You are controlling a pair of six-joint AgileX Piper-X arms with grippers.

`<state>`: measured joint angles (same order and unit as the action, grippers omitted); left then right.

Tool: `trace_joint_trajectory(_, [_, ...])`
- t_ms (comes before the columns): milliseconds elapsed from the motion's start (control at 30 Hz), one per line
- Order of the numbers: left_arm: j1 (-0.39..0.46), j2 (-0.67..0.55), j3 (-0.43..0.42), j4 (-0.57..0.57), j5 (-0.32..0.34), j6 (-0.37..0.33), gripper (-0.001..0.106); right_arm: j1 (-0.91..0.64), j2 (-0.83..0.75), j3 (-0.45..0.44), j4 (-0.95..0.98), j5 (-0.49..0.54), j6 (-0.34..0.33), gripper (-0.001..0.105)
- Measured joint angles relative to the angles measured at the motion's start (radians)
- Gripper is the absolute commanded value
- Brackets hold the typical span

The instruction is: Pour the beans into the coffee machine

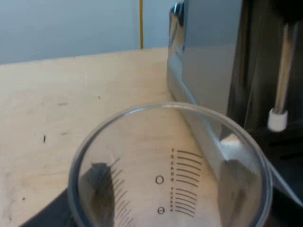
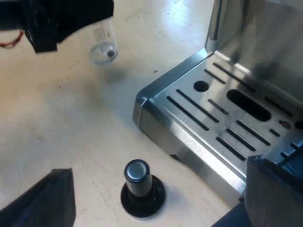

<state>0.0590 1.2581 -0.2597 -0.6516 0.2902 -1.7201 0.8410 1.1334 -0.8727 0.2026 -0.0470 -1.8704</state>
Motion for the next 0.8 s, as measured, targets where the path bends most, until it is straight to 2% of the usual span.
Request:
trace_joint_trajectory(133, [0.0,0.105,-0.006,-0.093,0.0,0.0,0.022,0.0,0.023,0.0,-0.029,0.037,-0.003,0.079])
trace_joint_trajectory(267, [0.0,0.182,-0.048,-0.115,0.014,0.0,0.022,0.0,0.058,0.0,-0.047,0.047,-0.003,0.079])
trace_joint_trajectory(433, [0.0,0.301,-0.145,-0.159,0.091,0.0,0.022,0.0,0.089,0.0,-0.057,0.047,-0.005,0.079])
trace_joint_trajectory(600, [0.0,0.363,-0.193,-0.167,0.097,0.0,0.022,0.0,0.089,0.0,-0.067,0.047,-0.005,0.079])
trace_joint_trajectory(800, [0.0,0.421,-0.195,-0.167,0.097,0.016,0.022,0.0,0.089,0.0,-0.072,0.047,-0.005,0.079])
